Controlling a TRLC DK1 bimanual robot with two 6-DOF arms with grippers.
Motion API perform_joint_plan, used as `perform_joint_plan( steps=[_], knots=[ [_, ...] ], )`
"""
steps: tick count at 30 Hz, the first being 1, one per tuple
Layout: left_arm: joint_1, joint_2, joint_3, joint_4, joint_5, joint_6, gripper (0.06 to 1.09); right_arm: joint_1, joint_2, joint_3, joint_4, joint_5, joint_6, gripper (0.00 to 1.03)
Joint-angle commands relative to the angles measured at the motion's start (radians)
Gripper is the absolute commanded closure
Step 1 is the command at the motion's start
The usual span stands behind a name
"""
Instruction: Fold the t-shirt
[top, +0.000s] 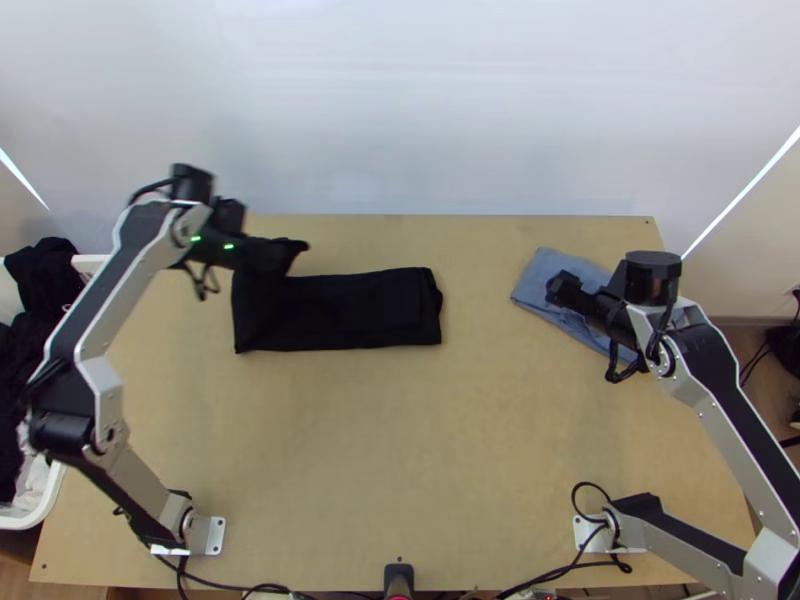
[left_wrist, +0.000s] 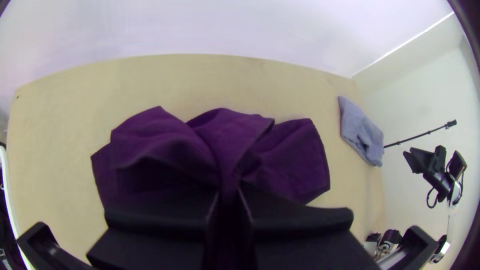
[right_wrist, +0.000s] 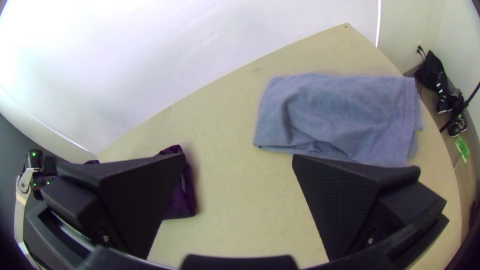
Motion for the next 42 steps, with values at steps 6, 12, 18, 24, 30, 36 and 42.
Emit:
perform_joint_plan(
  steps=[6,12,18,24,30,36,42],
  knots=[
    [-0.187,0.200,0.221,-0.002,-0.019,-0.121,1.05,-0.025,-0.020,-0.014,0.002,0.002,0.020,0.04],
    [-0.265,0.266,0.305,-0.002,-0.020,-0.157,1.05,-0.019,-0.017,-0.020,0.009,0.002,0.029,0.04],
    [-0.325,0.335,0.384,-0.002,-0.022,-0.183,1.05,-0.019,-0.017,-0.031,0.020,0.002,0.036,0.04],
    [-0.382,0.398,0.460,-0.013,-0.023,-0.198,1.05,-0.018,-0.019,-0.049,0.023,0.002,0.044,0.04],
    [-0.445,0.438,0.479,-0.010,-0.048,-0.213,1.05,-0.016,-0.011,-0.059,0.036,0.002,0.049,0.04],
    [-0.480,0.417,0.517,0.090,0.004,-0.250,0.10,0.007,0.018,-0.086,0.071,0.000,0.075,0.04],
    [-0.452,0.311,0.515,0.280,0.061,-0.368,0.10,0.108,0.200,-0.157,0.213,-0.004,0.110,0.04]
  ],
)
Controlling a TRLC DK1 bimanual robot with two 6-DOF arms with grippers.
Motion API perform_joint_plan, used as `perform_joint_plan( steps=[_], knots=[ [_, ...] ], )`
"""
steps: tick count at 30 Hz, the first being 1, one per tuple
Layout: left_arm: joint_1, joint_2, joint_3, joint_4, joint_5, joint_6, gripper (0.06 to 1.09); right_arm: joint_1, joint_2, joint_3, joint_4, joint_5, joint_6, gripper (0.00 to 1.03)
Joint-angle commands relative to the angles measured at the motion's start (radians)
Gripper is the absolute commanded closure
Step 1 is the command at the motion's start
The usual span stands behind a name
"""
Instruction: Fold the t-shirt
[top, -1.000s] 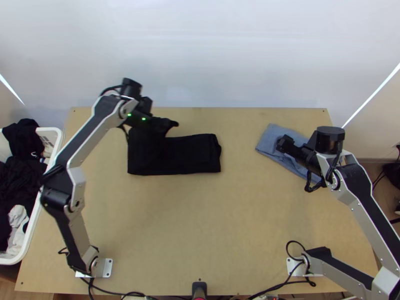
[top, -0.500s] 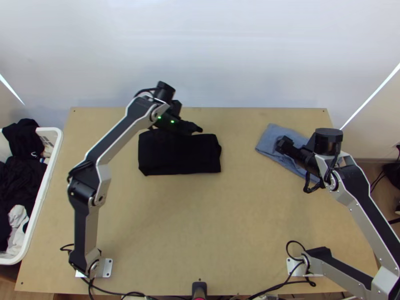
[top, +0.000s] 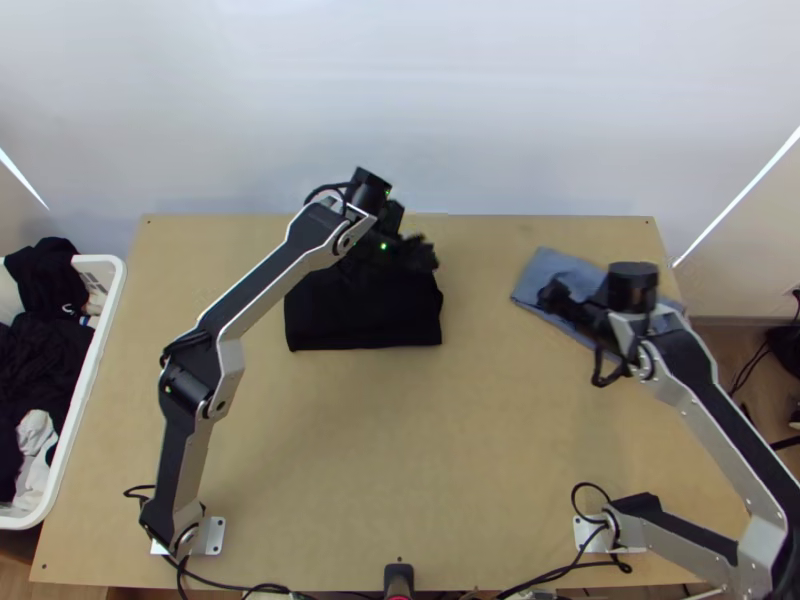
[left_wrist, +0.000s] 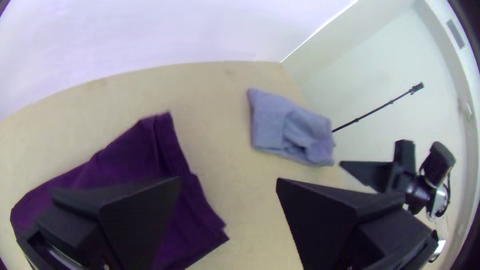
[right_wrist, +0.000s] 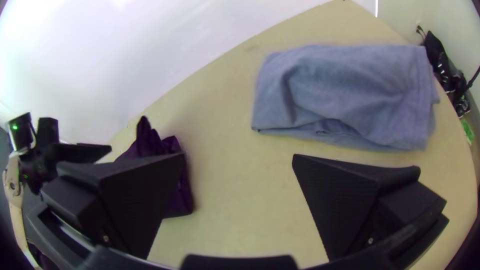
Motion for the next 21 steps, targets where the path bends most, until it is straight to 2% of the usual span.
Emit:
perform_joint_plan(
  steps=[1,2,5,10,13,16,21],
  knots=[
    [0.018,-0.088,0.014,0.169,0.064,-0.100,0.10,0.086,0.208,-0.039,0.117,-0.007,0.030,0.04],
    [0.029,-0.096,0.014,0.170,0.073,-0.100,0.10,0.094,0.260,-0.022,0.129,-0.017,0.032,0.04],
    [0.074,-0.125,-0.006,0.157,0.075,-0.095,0.10,0.092,0.409,0.070,0.161,-0.159,0.073,0.04],
    [0.162,-0.186,-0.051,0.080,0.076,-0.060,0.10,0.109,0.595,0.263,0.184,-0.318,0.070,0.04],
    [0.202,-0.238,-0.110,0.072,0.076,-0.040,0.10,0.126,0.690,0.372,0.184,-0.369,0.073,0.04],
    [0.230,-0.278,-0.161,0.074,0.076,-0.028,0.10,0.144,0.769,0.452,0.184,-0.473,0.130,0.04],
    [0.256,-0.304,-0.206,0.078,0.075,-0.011,0.10,0.175,0.851,0.524,0.184,-0.577,0.162,0.04]
  ],
)
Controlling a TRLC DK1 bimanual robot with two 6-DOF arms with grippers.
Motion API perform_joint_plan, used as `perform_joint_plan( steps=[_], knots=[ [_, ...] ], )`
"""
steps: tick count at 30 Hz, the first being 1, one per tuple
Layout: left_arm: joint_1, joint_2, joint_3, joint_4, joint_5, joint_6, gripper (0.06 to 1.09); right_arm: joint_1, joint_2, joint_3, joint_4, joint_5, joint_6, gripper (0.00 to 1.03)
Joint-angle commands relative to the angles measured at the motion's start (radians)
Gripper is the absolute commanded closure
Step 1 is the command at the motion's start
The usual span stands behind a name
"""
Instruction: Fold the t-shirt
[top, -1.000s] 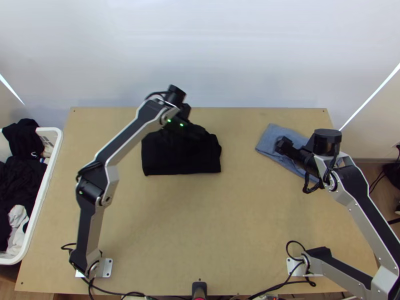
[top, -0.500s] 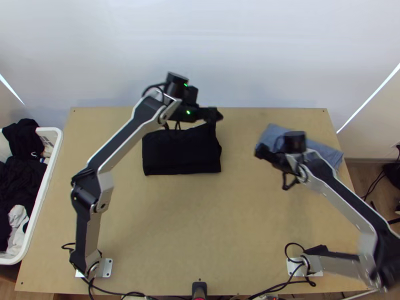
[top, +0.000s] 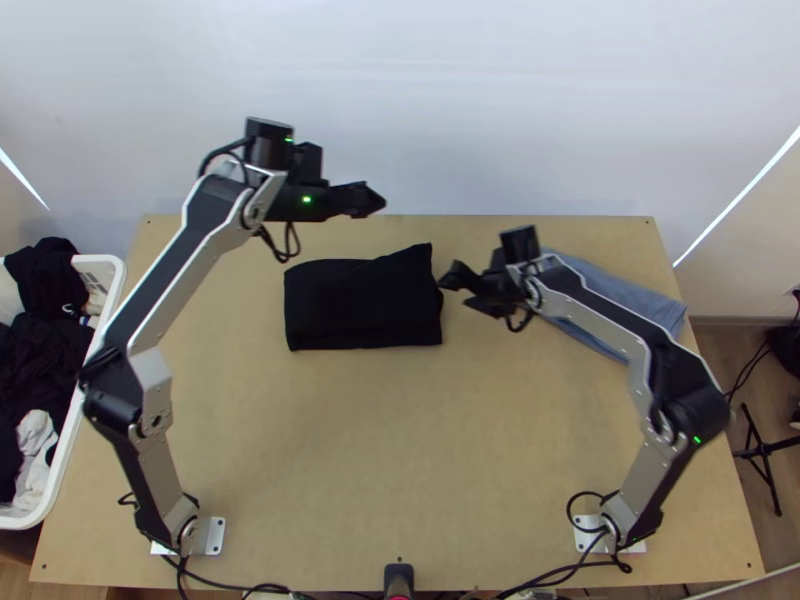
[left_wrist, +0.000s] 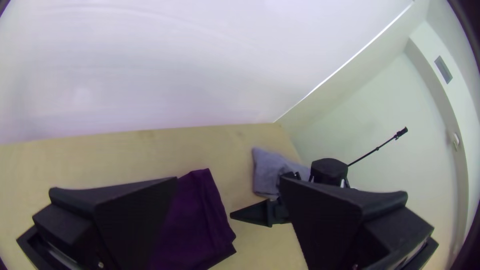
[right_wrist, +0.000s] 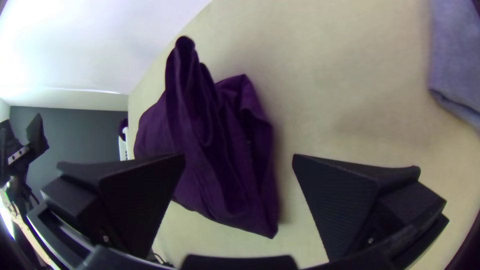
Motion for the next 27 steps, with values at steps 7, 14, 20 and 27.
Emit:
perform_joint_plan(
  steps=[7,14,20,27],
  knots=[
    [0.068,-0.057,-0.071,0.006,0.000,0.022,0.10,0.033,0.218,0.174,0.005,-0.154,0.031,0.04],
    [0.079,-0.056,-0.071,0.009,0.000,0.029,0.10,0.024,0.219,0.184,0.003,-0.152,-0.002,0.04],
    [0.085,-0.056,-0.075,0.010,-0.001,0.032,0.10,0.019,0.193,0.176,-0.030,-0.094,-0.037,0.04],
    [0.099,-0.051,-0.077,0.012,0.000,0.033,0.10,0.001,0.149,0.138,-0.084,0.007,-0.094,0.04]
  ],
)
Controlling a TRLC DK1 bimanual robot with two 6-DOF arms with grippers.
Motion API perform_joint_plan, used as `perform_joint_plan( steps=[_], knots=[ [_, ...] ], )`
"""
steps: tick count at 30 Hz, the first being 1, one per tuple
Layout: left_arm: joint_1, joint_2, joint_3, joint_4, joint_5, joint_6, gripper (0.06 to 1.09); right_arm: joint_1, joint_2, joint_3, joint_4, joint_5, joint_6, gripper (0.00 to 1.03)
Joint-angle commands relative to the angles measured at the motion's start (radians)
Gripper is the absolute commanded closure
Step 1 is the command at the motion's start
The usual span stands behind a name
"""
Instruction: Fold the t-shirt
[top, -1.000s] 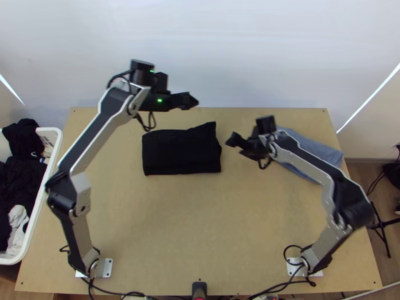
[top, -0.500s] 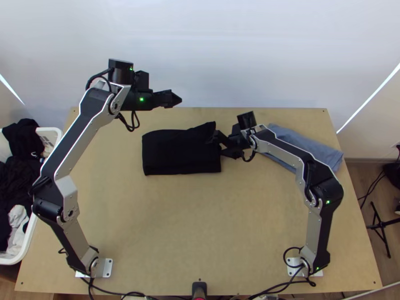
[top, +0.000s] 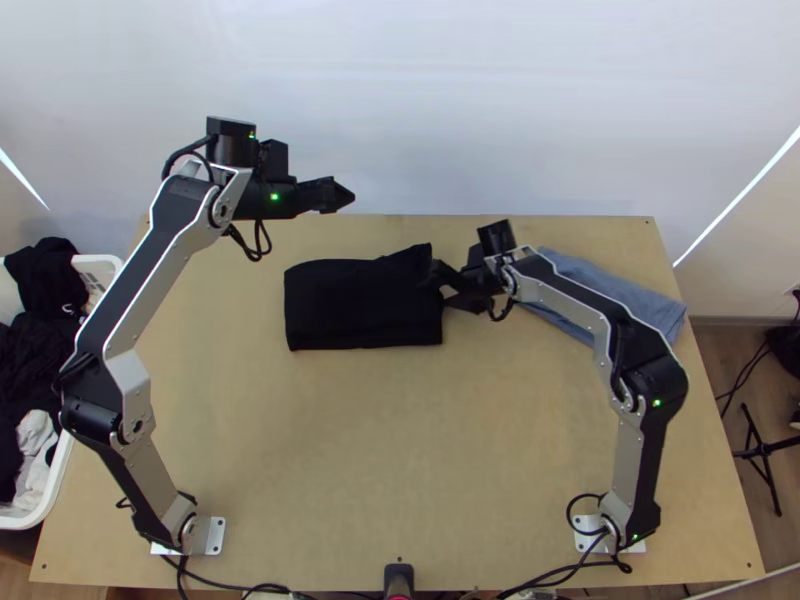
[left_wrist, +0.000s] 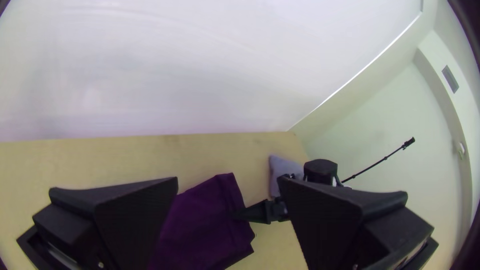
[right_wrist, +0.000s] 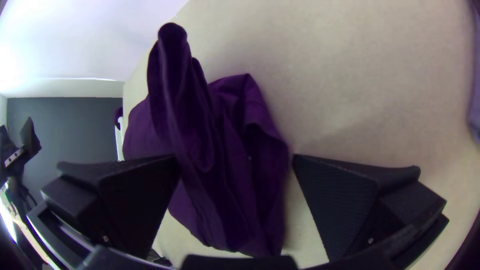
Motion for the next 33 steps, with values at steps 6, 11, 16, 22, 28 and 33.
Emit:
perform_joint_plan(
  steps=[6,11,16,22,28,33],
  knots=[
    [0.007,0.009,-0.002,0.009,0.000,0.001,0.10,0.008,-0.013,-0.027,-0.036,0.082,-0.049,0.04],
    [0.010,0.007,-0.002,0.010,0.000,0.003,0.10,0.065,0.029,0.010,-0.036,0.083,-0.044,0.04],
    [0.018,-0.002,-0.007,0.009,0.000,0.006,0.10,0.119,0.078,0.071,-0.036,0.085,-0.030,0.04],
    [0.025,-0.020,-0.033,0.009,0.000,0.009,0.10,0.153,0.117,0.130,-0.037,0.086,-0.018,0.12],
    [0.038,-0.026,-0.036,0.009,0.000,0.013,0.10,0.119,0.068,0.127,-0.033,0.126,-0.023,1.00],
    [0.044,-0.026,-0.036,0.009,0.000,0.013,0.10,0.064,-0.050,0.125,-0.048,0.124,0.000,1.00]
  ],
)
